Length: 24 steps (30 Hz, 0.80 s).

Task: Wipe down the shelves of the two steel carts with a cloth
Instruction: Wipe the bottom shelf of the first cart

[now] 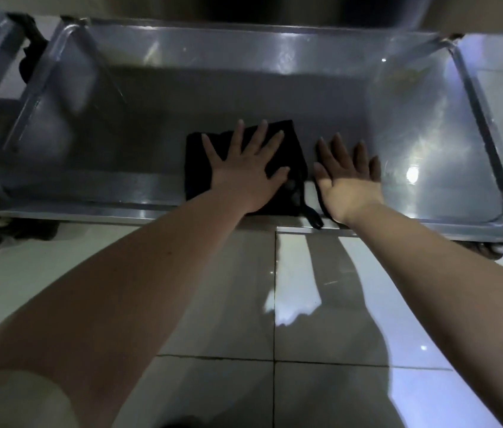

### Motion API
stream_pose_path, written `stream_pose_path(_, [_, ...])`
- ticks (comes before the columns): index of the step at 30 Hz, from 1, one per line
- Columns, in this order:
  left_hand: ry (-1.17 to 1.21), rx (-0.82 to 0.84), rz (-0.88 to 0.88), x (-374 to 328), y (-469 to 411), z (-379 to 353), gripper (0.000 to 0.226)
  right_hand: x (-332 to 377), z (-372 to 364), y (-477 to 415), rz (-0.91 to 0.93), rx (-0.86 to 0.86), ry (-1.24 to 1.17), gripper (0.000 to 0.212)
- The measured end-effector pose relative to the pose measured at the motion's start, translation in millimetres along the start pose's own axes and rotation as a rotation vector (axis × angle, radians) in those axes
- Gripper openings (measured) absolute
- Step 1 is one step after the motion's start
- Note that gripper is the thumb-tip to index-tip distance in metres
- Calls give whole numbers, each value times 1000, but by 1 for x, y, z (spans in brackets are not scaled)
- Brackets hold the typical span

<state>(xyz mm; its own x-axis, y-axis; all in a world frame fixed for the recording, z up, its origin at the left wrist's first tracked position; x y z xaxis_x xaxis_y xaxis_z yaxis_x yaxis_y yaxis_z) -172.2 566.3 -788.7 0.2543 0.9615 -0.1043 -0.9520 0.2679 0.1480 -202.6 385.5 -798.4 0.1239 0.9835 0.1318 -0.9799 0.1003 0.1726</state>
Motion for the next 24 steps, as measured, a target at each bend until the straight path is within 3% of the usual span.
stream_pose_path(6, [27, 34, 244, 76, -10, 10, 67, 4, -2, -1, -62, 37, 107, 55])
stream_pose_path(13, [23, 60, -44, 12, -15, 6, 63, 23, 5, -22, -51, 51, 64, 52])
stream_pose_path(17, [17, 38, -89, 1, -24, 4, 65, 16, 1, -17, -48, -5, 53, 52])
stream_pose_path(21, [39, 32, -113, 29, -45, 17, 70, 14, 2, -16, -31, -47, 32, 53])
stream_pose_path(24, [6, -2, 16, 92, -46, 27, 75, 14, 3, -15, -28, -58, 23, 53])
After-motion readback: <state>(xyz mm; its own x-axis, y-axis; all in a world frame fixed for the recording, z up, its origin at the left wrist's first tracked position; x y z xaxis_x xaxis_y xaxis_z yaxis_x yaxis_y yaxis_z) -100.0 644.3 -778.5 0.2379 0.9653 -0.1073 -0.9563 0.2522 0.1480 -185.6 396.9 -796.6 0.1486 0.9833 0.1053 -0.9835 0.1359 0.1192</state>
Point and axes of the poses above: each hand's wrist, its own y-axis away from the middle knuckle, its own z-axis out of the back of the hand, x = y × z, the point moved 7 cm from there along -y, towards the middle knuckle, and after that the axes turned 3 degrees about y, right-handed, at the moved point
